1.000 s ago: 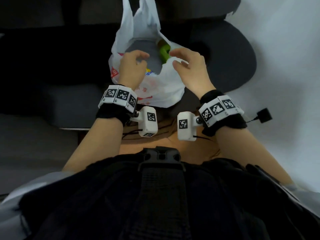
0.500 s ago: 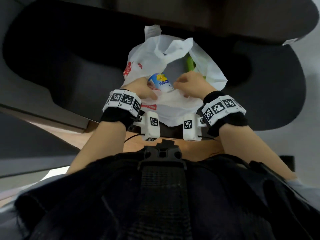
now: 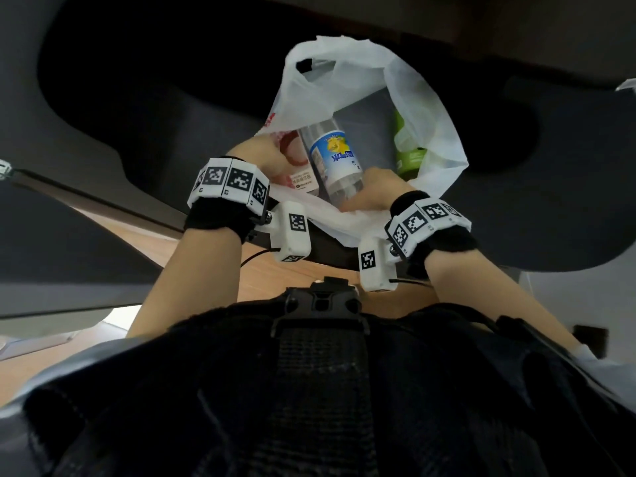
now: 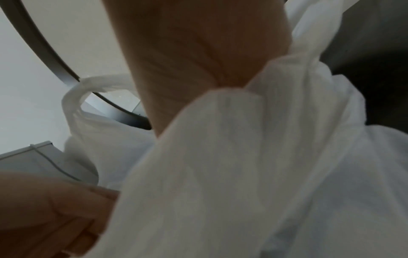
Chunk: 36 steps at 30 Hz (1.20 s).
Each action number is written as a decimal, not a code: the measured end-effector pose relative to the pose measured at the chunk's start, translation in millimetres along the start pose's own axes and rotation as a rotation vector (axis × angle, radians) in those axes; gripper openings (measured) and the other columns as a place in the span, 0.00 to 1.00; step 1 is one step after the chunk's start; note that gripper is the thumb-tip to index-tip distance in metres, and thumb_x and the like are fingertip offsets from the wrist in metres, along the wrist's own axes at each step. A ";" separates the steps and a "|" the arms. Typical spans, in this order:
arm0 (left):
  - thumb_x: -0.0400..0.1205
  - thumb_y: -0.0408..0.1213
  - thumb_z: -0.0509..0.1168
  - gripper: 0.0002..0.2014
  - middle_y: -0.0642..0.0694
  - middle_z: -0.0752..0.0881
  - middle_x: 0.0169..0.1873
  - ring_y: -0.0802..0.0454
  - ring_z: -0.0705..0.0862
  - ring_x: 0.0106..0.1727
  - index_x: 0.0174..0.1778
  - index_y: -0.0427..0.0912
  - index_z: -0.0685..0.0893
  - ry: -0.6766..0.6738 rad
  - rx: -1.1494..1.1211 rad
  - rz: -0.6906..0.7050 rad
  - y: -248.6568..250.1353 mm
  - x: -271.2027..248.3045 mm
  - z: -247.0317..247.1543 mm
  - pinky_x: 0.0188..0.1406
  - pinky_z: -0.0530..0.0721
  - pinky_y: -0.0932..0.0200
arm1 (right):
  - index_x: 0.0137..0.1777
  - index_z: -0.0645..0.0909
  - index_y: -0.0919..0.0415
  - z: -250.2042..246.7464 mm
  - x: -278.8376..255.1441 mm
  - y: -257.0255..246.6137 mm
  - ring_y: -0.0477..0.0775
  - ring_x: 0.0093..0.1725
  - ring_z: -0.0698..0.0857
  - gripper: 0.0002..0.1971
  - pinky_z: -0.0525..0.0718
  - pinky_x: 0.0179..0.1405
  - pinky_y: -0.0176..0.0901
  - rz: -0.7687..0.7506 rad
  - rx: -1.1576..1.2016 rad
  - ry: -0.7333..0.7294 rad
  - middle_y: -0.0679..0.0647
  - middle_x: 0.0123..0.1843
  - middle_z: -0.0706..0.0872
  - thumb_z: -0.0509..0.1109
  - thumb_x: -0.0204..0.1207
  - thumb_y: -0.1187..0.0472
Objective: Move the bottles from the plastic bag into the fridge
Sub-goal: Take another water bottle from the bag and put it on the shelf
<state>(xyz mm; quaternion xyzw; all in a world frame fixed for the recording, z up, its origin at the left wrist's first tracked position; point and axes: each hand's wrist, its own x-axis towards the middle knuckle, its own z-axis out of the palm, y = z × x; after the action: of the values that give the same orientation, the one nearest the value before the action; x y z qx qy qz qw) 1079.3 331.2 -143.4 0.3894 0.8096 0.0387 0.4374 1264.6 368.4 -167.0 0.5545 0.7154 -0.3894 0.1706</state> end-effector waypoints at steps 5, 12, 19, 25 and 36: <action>0.75 0.37 0.74 0.19 0.40 0.88 0.54 0.46 0.85 0.49 0.61 0.35 0.83 0.024 -0.038 -0.015 -0.7 -1.2 -4.8 0.59 0.82 0.51 | 0.65 0.74 0.64 6.6 -2.4 -2.7 0.60 0.59 0.83 0.32 0.79 0.51 0.44 0.011 0.032 0.081 0.60 0.61 0.83 0.78 0.65 0.48; 0.77 0.33 0.70 0.20 0.44 0.85 0.55 0.47 0.85 0.52 0.66 0.45 0.81 0.149 -0.281 0.274 13.3 3.1 6.7 0.56 0.85 0.53 | 0.60 0.76 0.69 -4.7 -10.5 2.8 0.62 0.54 0.83 0.29 0.73 0.42 0.42 0.024 0.139 0.229 0.60 0.50 0.81 0.78 0.66 0.50; 0.77 0.29 0.69 0.32 0.43 0.66 0.79 0.38 0.61 0.80 0.77 0.52 0.70 0.072 0.256 0.634 35.0 13.7 19.9 0.83 0.60 0.44 | 0.49 0.83 0.69 -26.2 -23.7 9.6 0.56 0.41 0.82 0.21 0.76 0.35 0.43 -0.058 0.249 0.371 0.57 0.40 0.82 0.81 0.60 0.57; 0.67 0.47 0.78 0.38 0.47 0.72 0.73 0.40 0.60 0.81 0.73 0.53 0.71 0.041 0.566 0.694 68.9 14.3 38.4 0.79 0.57 0.32 | 0.61 0.81 0.66 -22.5 -35.5 17.7 0.60 0.55 0.83 0.29 0.75 0.45 0.39 -0.156 0.272 0.458 0.62 0.54 0.86 0.81 0.57 0.66; 0.63 0.43 0.81 0.33 0.46 0.83 0.62 0.41 0.80 0.63 0.64 0.49 0.77 0.162 0.530 0.788 72.2 19.7 41.1 0.66 0.76 0.42 | 0.70 0.73 0.60 -21.9 -43.6 33.4 0.55 0.63 0.77 0.33 0.74 0.54 0.37 -0.112 0.391 0.502 0.58 0.66 0.79 0.78 0.63 0.66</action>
<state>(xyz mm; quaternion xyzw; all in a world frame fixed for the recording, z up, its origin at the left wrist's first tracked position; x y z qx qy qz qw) 1146.5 383.0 -152.9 0.7603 0.6140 0.0240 0.2109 1313.8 358.7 -135.9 0.6154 0.6761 -0.3792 -0.1428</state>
